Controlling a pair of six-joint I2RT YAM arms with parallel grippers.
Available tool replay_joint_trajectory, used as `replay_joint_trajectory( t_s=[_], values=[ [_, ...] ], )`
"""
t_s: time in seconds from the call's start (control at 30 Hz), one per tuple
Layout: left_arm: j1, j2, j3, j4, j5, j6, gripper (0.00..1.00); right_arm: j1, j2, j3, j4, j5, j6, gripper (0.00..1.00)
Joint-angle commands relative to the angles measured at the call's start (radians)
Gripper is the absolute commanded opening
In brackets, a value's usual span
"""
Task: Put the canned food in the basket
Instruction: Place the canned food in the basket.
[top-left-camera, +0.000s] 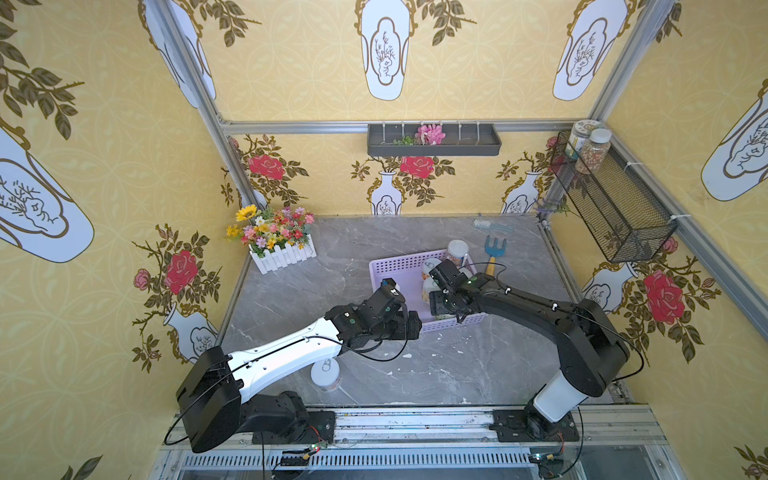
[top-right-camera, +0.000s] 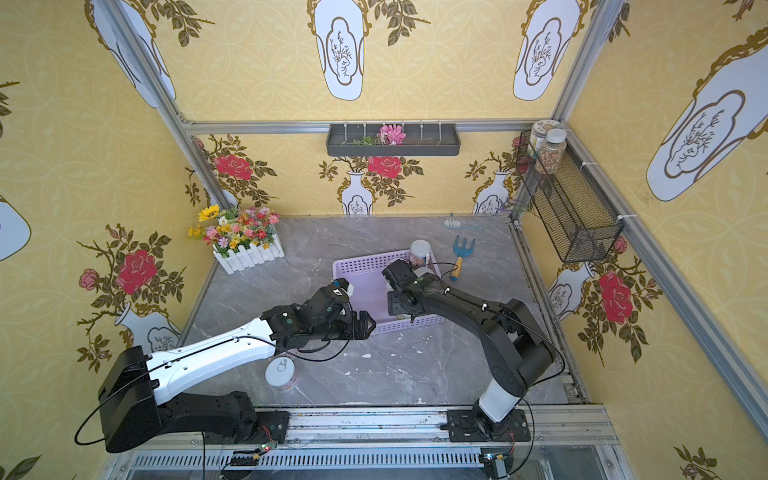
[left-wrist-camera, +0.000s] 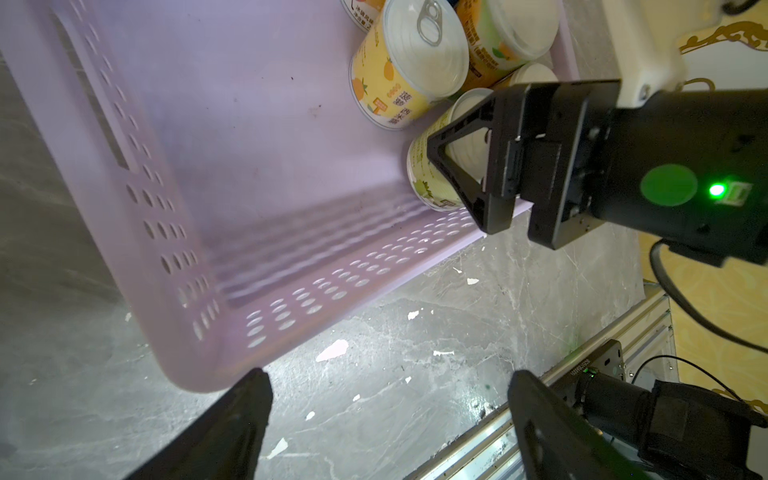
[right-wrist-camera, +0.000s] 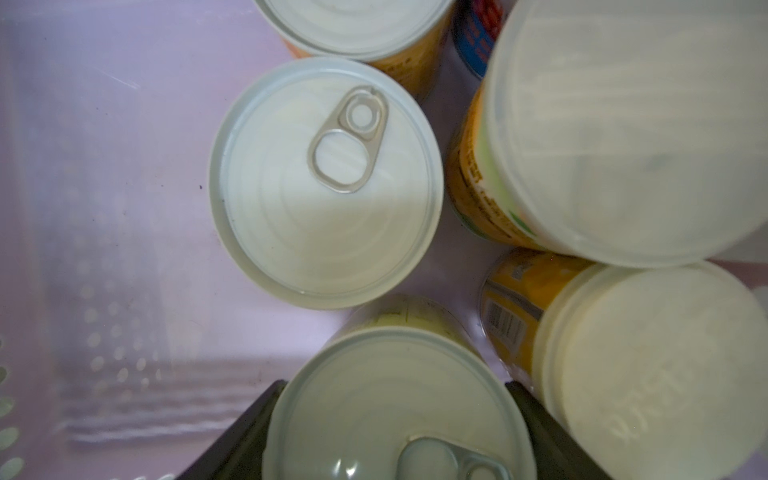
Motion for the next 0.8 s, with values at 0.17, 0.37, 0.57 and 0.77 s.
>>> replay_joint_trajectory(
  t_s=[0.17, 0.37, 0.57, 0.77],
  values=[
    [-0.001, 0.004, -0.002, 0.000, -0.013, -0.012, 0.95, -0.007, 0.026, -0.004, 0.024, 0.034, -0.012, 0.62],
    [-0.001, 0.004, -0.001, -0.024, -0.041, -0.034, 0.95, -0.007, 0.027, -0.008, 0.010, 0.054, -0.008, 0.79],
    [-0.001, 0.017, 0.002, -0.032, -0.045, -0.034, 0.95, -0.007, 0.024, -0.003, -0.002, 0.061, -0.008, 0.91],
    [-0.001, 0.016, 0.002, -0.053, -0.065, -0.034, 0.96, -0.005, -0.007, 0.002, -0.022, 0.052, -0.007, 0.92]
  ],
)
